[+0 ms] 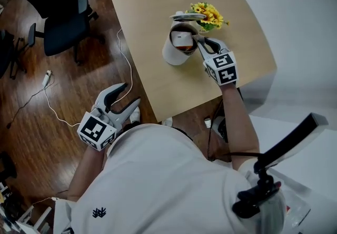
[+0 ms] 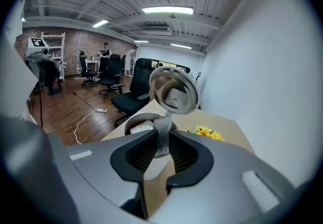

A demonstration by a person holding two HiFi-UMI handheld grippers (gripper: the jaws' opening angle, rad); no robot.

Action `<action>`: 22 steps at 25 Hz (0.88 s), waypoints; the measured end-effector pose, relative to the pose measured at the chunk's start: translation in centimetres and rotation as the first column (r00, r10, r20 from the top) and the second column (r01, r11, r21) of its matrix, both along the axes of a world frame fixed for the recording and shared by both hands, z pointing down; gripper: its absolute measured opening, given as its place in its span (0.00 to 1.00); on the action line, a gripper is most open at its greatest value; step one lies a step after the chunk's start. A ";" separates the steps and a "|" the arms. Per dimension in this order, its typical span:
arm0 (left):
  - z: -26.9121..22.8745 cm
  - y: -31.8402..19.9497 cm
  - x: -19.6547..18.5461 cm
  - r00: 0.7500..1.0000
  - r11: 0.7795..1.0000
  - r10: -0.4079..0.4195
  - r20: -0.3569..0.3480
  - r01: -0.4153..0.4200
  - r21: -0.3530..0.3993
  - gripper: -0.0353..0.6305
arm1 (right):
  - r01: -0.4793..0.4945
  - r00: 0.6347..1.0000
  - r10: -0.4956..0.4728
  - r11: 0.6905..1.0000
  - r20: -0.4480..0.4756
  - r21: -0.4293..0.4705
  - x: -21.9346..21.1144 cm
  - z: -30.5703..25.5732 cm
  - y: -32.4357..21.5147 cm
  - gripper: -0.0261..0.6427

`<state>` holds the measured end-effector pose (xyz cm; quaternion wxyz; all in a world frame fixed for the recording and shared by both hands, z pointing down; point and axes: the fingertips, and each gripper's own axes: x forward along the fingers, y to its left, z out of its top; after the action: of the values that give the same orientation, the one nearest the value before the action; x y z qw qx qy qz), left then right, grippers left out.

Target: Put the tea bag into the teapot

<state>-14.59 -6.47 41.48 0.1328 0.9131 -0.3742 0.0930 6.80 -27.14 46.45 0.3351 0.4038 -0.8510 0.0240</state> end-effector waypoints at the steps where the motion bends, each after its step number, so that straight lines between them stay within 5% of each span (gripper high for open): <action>1: 0.0 0.1 -0.3 1.000 1.000 -0.009 0.001 0.009 -0.001 0.36 | 0.011 1.000 -0.011 1.000 0.000 -0.002 -0.7 0.1 -0.3 0.14; 15: 0.2 0.9 -4.1 0.996 0.996 -0.091 0.008 0.091 -0.024 0.36 | 0.091 0.992 -0.095 0.994 -0.084 -0.055 -5.2 4.1 -2.3 0.18; 22: 0.2 0.8 -4.1 0.997 0.997 -0.078 0.002 0.079 -0.027 0.36 | 0.049 0.999 -0.050 0.998 -0.021 -0.045 -4.7 3.3 -1.2 0.25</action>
<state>-18.66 -5.66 41.68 0.1484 0.8958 -0.4086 0.0932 2.12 -28.35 49.79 0.3538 0.3754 -0.8562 0.0301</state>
